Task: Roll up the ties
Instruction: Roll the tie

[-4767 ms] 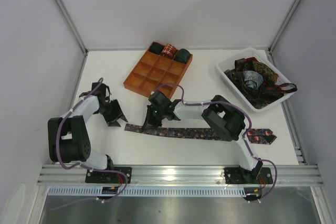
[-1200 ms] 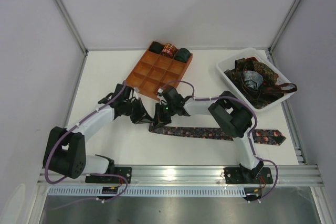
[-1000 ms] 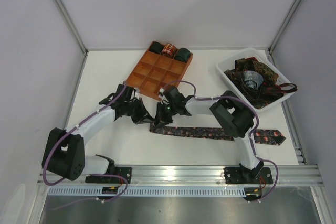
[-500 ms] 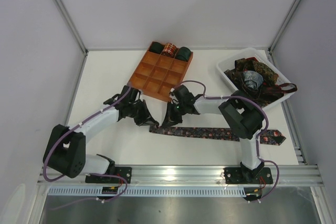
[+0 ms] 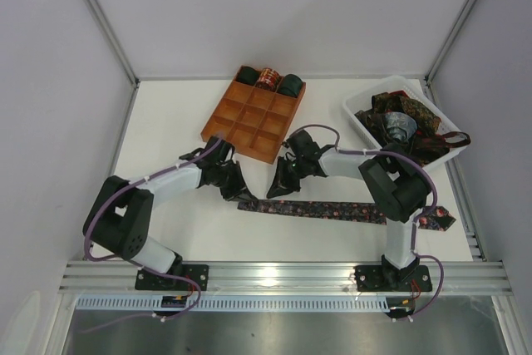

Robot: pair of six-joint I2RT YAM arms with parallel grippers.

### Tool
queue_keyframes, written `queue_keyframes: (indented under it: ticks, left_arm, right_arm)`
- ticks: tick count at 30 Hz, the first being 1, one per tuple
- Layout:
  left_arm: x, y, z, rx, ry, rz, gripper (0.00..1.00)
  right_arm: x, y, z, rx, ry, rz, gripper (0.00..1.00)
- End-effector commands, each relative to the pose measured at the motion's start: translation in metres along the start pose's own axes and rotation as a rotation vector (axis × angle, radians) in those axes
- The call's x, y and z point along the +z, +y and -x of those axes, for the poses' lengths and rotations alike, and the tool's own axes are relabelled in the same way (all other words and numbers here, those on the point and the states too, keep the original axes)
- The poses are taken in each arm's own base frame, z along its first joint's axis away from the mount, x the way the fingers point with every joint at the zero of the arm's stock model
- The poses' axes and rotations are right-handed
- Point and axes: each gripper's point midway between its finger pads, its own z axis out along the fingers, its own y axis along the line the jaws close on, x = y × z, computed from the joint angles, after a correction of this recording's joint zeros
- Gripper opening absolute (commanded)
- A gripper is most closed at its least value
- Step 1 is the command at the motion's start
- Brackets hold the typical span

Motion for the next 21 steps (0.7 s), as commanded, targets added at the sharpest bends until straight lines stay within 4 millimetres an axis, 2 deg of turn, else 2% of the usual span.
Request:
queue_keyframes:
  ticks: [1, 9, 14, 21]
  left_arm:
    - [0.000, -0.021, 0.010, 0.052, -0.031, -0.047, 0.04]
    - [0.007, -0.026, 0.009, 0.064, -0.010, -0.056, 0.08]
    - [0.013, -0.031, 0.007, 0.086, 0.007, -0.075, 0.15]
    - [0.020, -0.025, 0.002, 0.103, 0.021, -0.079, 0.23]
  right_arm:
    - [-0.013, 0.011, -0.006, -0.029, -0.004, 0.019, 0.00]
    - [-0.016, 0.010, -0.007, -0.002, -0.016, 0.025, 0.00]
    - [-0.019, 0.006, -0.005, 0.007, -0.024, 0.018, 0.00]
    - [-0.026, 0.007, 0.001, 0.012, -0.041, 0.021, 0.00]
